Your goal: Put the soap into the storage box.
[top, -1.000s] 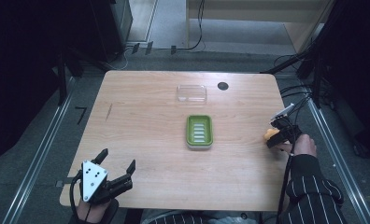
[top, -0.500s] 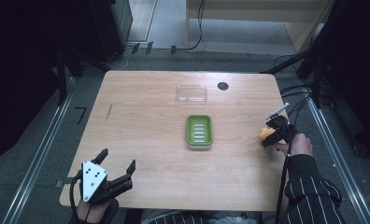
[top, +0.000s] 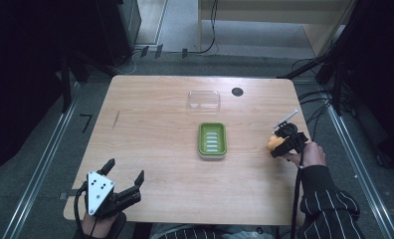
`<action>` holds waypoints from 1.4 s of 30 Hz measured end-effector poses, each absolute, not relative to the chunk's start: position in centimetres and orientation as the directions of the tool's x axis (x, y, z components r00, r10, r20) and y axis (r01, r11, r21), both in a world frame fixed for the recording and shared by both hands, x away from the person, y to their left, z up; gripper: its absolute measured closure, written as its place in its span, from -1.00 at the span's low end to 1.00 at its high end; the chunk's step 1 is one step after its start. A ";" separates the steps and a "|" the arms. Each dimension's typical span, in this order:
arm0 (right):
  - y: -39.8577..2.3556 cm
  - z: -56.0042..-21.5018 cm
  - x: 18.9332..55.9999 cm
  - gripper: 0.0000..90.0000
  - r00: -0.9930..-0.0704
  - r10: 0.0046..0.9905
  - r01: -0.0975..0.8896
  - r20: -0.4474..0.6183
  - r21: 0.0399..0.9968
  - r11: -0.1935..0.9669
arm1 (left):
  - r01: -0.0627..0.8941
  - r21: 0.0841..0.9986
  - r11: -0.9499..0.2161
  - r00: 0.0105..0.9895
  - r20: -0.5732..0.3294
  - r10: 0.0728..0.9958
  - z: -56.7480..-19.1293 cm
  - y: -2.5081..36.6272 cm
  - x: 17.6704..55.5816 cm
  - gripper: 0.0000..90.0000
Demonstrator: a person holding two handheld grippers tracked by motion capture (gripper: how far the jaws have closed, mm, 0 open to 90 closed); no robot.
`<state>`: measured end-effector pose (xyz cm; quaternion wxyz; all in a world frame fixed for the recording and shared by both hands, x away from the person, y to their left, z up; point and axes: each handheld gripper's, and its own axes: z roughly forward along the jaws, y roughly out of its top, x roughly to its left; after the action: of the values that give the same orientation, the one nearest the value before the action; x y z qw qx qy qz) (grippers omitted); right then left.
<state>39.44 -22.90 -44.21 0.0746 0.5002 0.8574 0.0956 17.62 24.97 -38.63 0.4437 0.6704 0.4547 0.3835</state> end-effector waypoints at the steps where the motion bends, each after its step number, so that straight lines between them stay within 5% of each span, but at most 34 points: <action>1: -22.7 -44.2 39.4 -0.11 -0.498 0.867 0.838 -0.032 0.239 0.490 | 0.269 0.944 -0.192 0.292 0.110 0.950 -38.6 25.0 17.6 -0.70; 42: -17.1 -42.1 39.5 -0.11 -0.635 0.772 0.730 -0.039 0.298 0.615 | 0.281 0.941 -0.189 0.289 0.105 0.952 -38.7 25.0 17.7 -0.70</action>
<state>39.51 -17.13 -42.10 0.0817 0.4194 0.8950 0.1281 17.74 24.96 -38.67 0.4409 0.6708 0.4595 0.3801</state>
